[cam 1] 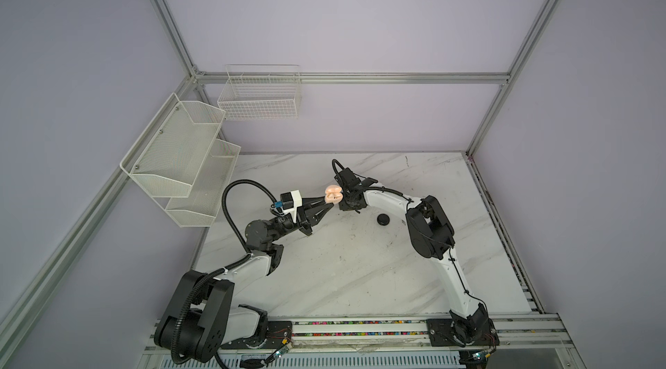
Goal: Insert wireless bluetooth earbuds into charging case
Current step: Pick up a wireless bluetooth earbud from the top-center of the table.
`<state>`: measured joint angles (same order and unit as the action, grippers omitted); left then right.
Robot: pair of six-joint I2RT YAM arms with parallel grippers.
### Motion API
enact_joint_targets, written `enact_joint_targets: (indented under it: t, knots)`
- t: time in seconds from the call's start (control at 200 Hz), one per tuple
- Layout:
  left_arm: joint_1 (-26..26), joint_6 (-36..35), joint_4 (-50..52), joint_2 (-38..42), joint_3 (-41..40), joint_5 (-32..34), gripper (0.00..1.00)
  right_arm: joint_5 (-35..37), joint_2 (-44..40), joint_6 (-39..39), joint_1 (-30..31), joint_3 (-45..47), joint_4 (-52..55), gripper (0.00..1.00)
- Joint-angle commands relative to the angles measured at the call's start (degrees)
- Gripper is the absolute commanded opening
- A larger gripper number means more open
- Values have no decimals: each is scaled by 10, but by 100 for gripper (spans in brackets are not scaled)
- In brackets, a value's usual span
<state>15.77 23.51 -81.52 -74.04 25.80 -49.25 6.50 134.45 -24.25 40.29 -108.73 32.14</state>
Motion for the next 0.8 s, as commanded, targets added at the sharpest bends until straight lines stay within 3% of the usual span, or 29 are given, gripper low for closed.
enact_joint_targets:
  t: [0.0, 0.795]
  knots:
    - [-4, 9, -46, 2, -5, -1, 0, 0, -27, 7, 4, 12, 18, 31]
    - [-4, 15, -45, 2, -5, 4, 0, -7, -29, 17, 4, 11, 18, 22]
